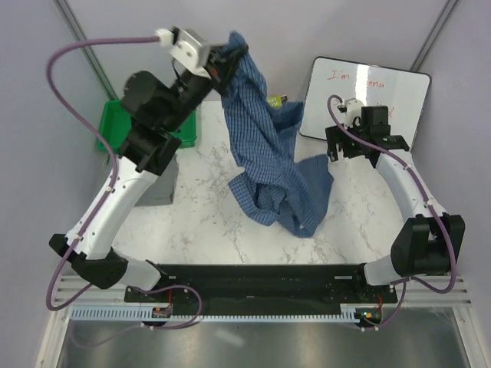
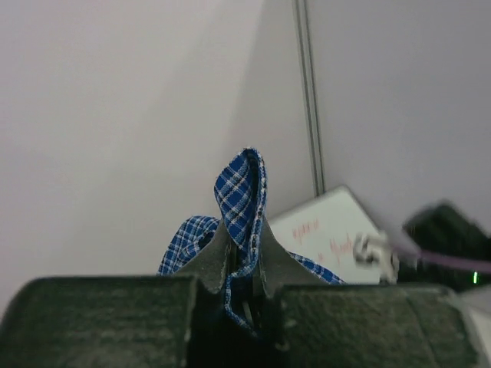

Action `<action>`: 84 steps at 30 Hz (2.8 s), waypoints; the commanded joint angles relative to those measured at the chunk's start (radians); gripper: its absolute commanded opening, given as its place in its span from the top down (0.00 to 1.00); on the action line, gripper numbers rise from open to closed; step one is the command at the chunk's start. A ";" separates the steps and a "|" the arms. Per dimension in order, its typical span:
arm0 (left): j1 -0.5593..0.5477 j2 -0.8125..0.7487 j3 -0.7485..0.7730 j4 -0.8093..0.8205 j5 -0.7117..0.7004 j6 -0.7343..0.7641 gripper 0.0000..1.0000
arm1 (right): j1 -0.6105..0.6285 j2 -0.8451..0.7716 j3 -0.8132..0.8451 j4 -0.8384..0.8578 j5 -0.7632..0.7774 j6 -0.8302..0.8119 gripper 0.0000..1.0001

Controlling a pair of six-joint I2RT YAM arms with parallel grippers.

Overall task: Fold and stack the long sleeve shirts
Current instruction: Move the shirt to the center of the board, then flatten the shirt out

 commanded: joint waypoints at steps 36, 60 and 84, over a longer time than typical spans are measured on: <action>0.611 0.196 -0.871 -0.742 0.461 -0.102 0.19 | 0.626 0.487 0.486 -0.121 -0.228 -0.228 0.02; 0.622 0.251 -0.584 -0.670 0.408 -0.092 0.98 | 0.453 0.061 0.166 -0.396 -0.141 -0.478 1.00; -0.215 0.139 -0.199 -0.998 0.590 0.483 0.89 | 0.062 0.068 0.317 -0.409 -0.308 -0.202 0.08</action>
